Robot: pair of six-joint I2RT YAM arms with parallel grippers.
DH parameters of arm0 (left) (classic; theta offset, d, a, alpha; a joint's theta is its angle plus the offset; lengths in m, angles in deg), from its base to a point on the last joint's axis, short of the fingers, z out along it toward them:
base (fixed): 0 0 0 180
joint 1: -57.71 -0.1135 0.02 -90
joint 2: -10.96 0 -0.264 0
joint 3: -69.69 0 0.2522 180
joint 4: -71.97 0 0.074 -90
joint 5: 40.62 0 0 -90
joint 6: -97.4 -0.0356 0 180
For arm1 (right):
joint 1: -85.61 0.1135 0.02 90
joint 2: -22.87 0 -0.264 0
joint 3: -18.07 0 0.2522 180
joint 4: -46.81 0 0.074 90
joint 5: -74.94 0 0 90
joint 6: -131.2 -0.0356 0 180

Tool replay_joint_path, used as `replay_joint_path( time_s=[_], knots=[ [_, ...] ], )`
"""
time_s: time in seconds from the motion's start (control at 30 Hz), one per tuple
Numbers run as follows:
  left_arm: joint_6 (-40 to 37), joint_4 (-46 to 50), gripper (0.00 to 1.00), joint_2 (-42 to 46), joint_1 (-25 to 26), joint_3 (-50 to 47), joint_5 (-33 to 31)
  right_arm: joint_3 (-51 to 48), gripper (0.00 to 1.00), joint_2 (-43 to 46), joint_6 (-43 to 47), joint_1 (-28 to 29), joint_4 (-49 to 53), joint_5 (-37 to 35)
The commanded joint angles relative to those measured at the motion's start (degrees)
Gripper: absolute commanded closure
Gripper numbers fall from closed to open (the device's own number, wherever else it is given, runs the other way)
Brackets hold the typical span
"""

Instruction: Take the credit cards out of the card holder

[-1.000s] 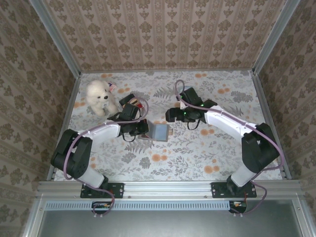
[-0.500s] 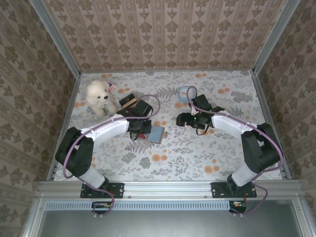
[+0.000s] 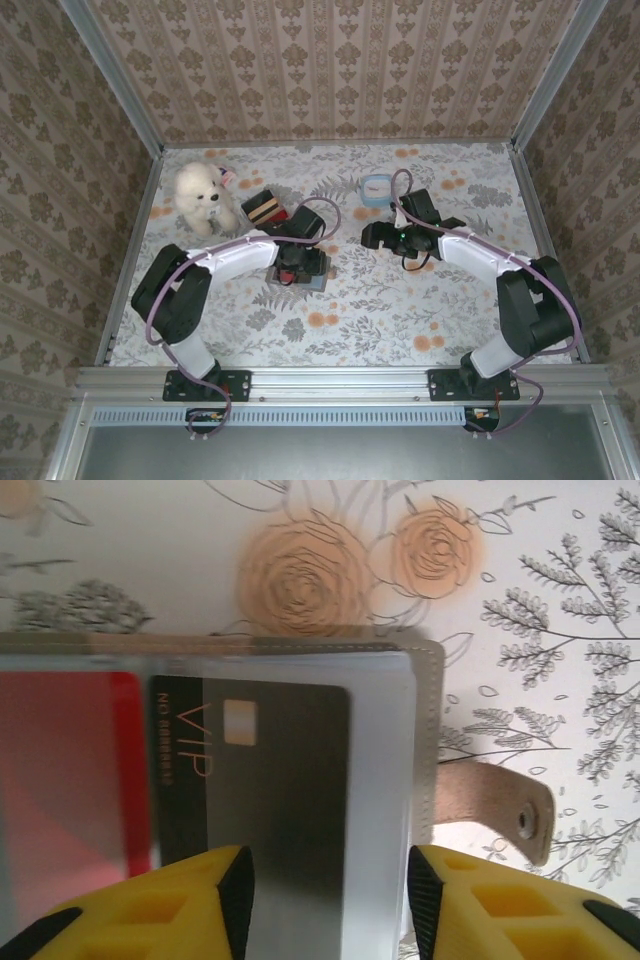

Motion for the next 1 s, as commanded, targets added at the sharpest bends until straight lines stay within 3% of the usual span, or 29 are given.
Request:
replay_joint_path(
  time_s=[0.0,0.37,0.47,0.77,0.97],
  knots=[
    [1.2,-4.2,0.48,0.7,0.2,0.3,5.1,-1.2,0.11,1.6,-0.9,-0.3,-1.1,1.6],
    [2.5,-8.9,0.19,10.3,-5.2,-5.6,5.4,-0.5,0.15,-0.4,-0.4,2.4,-4.9,6.1],
    [3.5,-10.8,0.15,13.0,-8.5,-8.5,6.1,2.4,0.17,-1.2,-0.7,5.3,-1.7,6.5],
    [4.0,-13.2,0.01,18.8,-15.3,-14.0,4.7,9.8,0.24,-6.6,-6.9,18.5,1.3,-1.7],
    [5.6,-15.7,0.0,23.8,-19.6,-21.2,5.2,15.6,0.31,-12.9,-10.4,25.0,4.5,-5.8]
  ],
)
